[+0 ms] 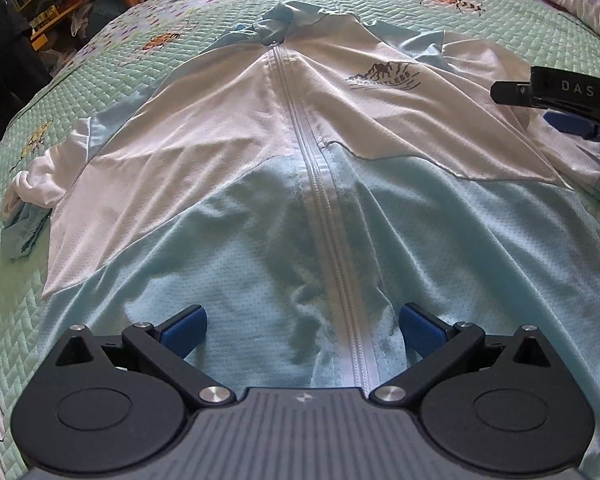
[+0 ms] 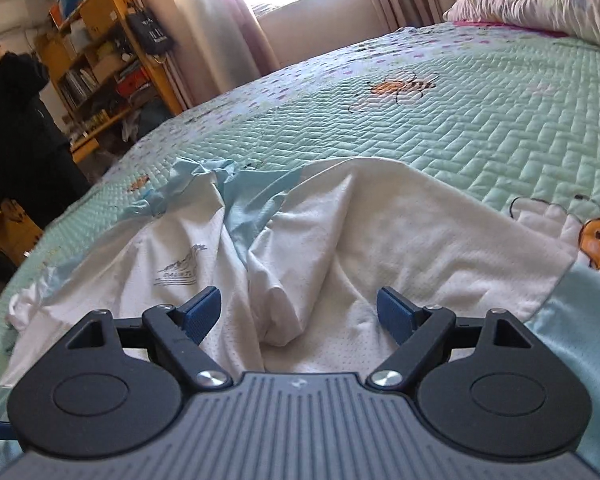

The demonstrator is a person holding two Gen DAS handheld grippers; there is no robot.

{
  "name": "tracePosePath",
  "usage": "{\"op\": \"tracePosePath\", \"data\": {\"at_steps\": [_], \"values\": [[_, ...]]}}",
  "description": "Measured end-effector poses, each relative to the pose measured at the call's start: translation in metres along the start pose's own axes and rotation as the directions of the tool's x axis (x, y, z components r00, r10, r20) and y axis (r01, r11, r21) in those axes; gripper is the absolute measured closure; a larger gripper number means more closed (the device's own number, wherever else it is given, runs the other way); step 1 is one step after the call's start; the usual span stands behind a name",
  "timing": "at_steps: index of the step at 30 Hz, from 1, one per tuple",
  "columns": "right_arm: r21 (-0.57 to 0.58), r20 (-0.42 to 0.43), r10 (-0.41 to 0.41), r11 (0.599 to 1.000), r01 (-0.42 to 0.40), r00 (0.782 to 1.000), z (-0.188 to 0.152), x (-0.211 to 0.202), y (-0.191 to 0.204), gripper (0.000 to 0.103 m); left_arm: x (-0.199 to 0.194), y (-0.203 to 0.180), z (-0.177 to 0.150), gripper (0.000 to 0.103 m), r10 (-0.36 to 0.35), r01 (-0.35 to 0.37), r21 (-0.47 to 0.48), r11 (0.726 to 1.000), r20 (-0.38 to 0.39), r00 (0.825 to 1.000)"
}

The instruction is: Fold clothes

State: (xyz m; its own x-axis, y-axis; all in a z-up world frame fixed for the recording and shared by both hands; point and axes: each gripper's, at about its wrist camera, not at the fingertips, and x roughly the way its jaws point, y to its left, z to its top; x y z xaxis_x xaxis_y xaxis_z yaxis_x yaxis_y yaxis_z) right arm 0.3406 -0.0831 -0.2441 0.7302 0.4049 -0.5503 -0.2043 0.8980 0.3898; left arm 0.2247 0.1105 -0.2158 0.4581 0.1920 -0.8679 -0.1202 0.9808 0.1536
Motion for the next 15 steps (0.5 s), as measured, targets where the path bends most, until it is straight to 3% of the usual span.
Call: {"op": "tracePosePath", "data": {"at_steps": [4, 10, 13, 15], "values": [[0.050, 0.014, -0.027, 0.998, 0.026, 1.000, 0.003, 0.000, -0.010, 0.017, 0.000, 0.000, 0.001, 0.001, 0.000, 0.000, -0.003, 1.000, -0.018, 1.000], [0.224, 0.054, 0.046, 0.973, -0.057, 0.997, 0.009, -0.011, -0.039, 0.017, 0.001, -0.001, 0.003, 0.001, -0.003, 0.002, -0.010, 1.000, -0.045, 0.999], [0.321, 0.064, 0.176, 0.928, -0.187, 0.982, 0.013, -0.015, -0.057, 0.017, 0.001, -0.001, 0.004, 0.000, -0.010, 0.011, 0.007, 1.000, -0.060, 0.998], [0.393, 0.101, 0.313, 0.860, -0.327, 0.944, 0.015, -0.018, -0.070, 0.017, 0.000, -0.004, 0.005, 0.000, -0.010, 0.012, 0.036, 0.999, -0.065, 0.998]]}}
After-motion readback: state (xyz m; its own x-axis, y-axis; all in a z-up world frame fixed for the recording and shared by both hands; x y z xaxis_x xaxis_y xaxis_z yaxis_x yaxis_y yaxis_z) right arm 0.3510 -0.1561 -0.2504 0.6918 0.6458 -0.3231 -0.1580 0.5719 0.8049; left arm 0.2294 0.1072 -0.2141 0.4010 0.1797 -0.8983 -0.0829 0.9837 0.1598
